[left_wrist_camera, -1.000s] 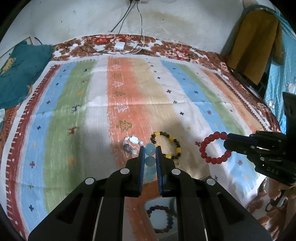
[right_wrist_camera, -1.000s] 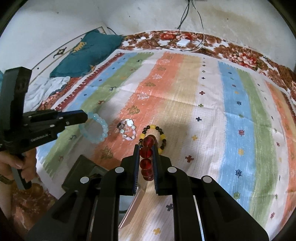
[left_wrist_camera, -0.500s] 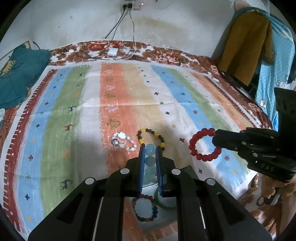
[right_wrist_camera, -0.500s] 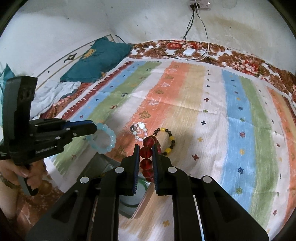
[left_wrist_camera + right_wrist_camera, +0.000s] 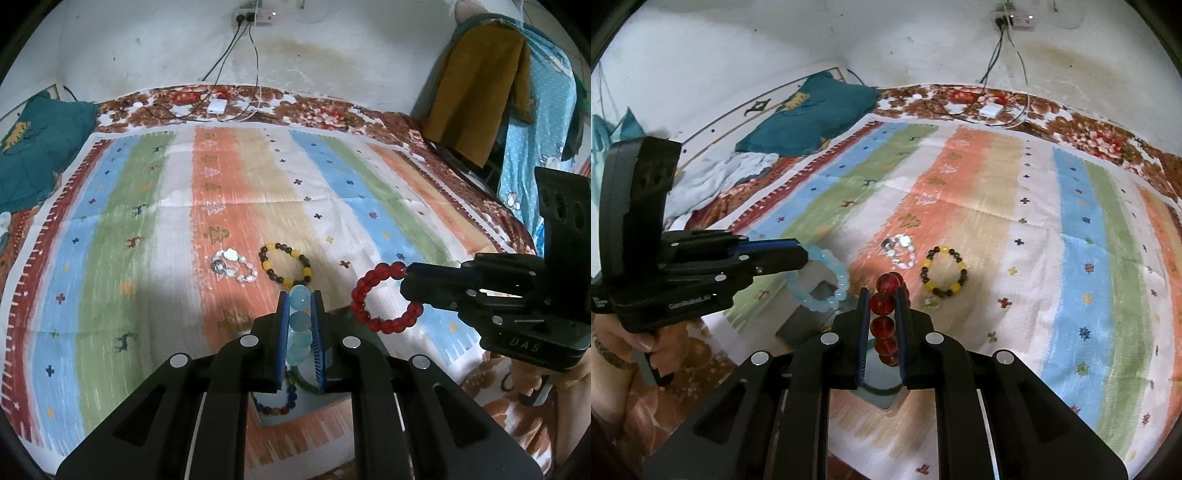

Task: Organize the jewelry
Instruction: 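Lower both held bracelets into the tin box and open both tools, then withdraw both tools from the box toward the black-yellow bracelet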

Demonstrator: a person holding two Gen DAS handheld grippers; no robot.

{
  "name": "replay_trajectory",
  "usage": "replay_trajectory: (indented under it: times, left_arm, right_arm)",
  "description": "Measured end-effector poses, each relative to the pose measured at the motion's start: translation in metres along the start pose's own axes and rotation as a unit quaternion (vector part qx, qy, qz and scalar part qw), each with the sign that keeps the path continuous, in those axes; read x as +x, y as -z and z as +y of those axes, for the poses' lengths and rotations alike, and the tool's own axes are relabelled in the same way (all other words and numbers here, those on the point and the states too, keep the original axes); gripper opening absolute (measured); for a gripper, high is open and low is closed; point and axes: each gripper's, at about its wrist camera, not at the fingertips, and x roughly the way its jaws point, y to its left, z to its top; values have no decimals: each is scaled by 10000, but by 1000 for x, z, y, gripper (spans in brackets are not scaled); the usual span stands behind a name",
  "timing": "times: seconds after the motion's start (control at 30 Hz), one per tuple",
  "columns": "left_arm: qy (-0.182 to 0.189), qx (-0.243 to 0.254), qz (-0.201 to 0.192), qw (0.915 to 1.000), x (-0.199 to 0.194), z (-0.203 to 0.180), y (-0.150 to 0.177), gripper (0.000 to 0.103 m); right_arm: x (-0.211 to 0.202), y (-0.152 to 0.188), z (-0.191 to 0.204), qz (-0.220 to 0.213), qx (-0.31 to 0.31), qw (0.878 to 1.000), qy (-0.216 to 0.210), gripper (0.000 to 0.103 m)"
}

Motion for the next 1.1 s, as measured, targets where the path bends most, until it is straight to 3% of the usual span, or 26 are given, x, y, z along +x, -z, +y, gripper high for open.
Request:
replay_trajectory:
  times: [0.33,0.4,0.43,0.5,0.6,0.67,0.73,0.8,0.87,1.1]
  left_arm:
    - [-95,-41,202,9997,3,-4,21,13]
    - [-299,-166,218,9992,4,3,23,35]
    - [-390,-222,200,9988,3,6,22,37]
    - [-524,-355,157,9979,1,14,21,43]
    - [-639,-480,117,9967,1,23,19,60]
    - [-665,-546,137,9962,3,27,18,64]
    - [-676,-602,187,9957,7,33,16,72]
    - [-784,-629,227,9947,12,39,12,77]
    - [-829,-646,256,9941,17,45,8,82]
    - [-824,-755,367,9931,36,63,-6,88]
  right_arm:
    - [4,18,9,285,-43,9995,-153,14]
    - [7,21,8,401,-3,9991,-113,16]
    - [8,22,6,398,22,9992,-20,18]
    - [6,21,1,331,110,9993,130,43]
    - [6,21,-9,287,316,9987,272,52]
    - [9,21,-15,327,397,9980,377,60]
    - [15,20,-20,403,435,9973,423,62]
    - [23,19,-25,516,475,9962,515,72]
    - [31,16,-27,599,423,9948,703,72]
    - [49,6,-37,700,452,9929,853,80]
